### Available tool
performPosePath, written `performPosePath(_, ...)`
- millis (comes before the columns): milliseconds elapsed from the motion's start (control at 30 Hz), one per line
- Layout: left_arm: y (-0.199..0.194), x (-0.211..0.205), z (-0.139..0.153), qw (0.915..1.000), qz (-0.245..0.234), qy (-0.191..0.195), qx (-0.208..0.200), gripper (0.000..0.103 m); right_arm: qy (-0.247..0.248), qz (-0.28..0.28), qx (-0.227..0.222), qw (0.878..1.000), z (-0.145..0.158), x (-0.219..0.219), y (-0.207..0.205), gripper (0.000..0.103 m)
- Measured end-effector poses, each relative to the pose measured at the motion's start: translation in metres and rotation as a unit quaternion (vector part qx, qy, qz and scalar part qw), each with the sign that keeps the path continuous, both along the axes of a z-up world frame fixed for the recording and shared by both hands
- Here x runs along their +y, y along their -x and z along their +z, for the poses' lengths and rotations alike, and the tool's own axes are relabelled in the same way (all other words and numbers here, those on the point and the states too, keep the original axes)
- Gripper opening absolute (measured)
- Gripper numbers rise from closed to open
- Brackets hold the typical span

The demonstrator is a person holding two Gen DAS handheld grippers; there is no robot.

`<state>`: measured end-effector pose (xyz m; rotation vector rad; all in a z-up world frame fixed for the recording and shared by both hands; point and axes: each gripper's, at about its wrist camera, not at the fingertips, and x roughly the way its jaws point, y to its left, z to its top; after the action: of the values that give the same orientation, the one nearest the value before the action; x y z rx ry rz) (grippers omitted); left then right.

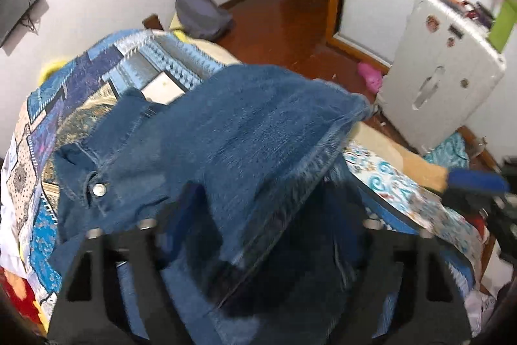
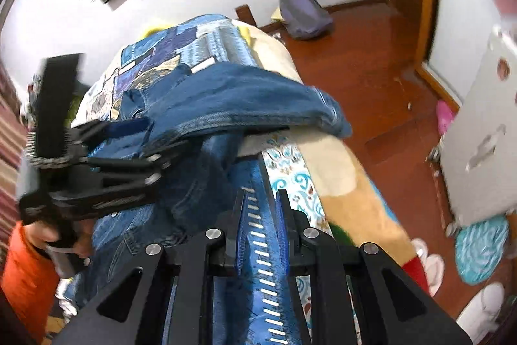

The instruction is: Fold large clothes

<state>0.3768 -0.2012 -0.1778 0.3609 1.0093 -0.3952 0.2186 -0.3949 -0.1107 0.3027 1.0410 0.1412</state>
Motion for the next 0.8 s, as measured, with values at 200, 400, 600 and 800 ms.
performPosePath(200, -0.009, 0.022, 0.015, 0.9975, 0.054, 0.038, -0.025, 0.014, -0.037, 0.003, 0.026, 0.999, -0.025, 0.013, -0.015, 0.013)
performPosePath(400, -0.003, 0.059, 0.066, 0.9909, 0.082, 0.087, -0.063, 0.010, -0.025, 0.045, -0.019, 0.999, -0.010, 0.047, -0.042, 0.013)
performPosePath(600, 0.014, 0.120, 0.067, 0.9863, 0.120, 0.104, -0.043, 0.010, 0.006, 0.085, 0.045, 0.995, -0.050, 0.080, -0.068, 0.013)
performPosePath(800, 0.030, 0.160, -0.029, 0.9862, 0.139, 0.044, 0.079, 0.033, 0.005, 0.107, 0.043, 0.993, -0.059, 0.079, -0.059, 0.013)
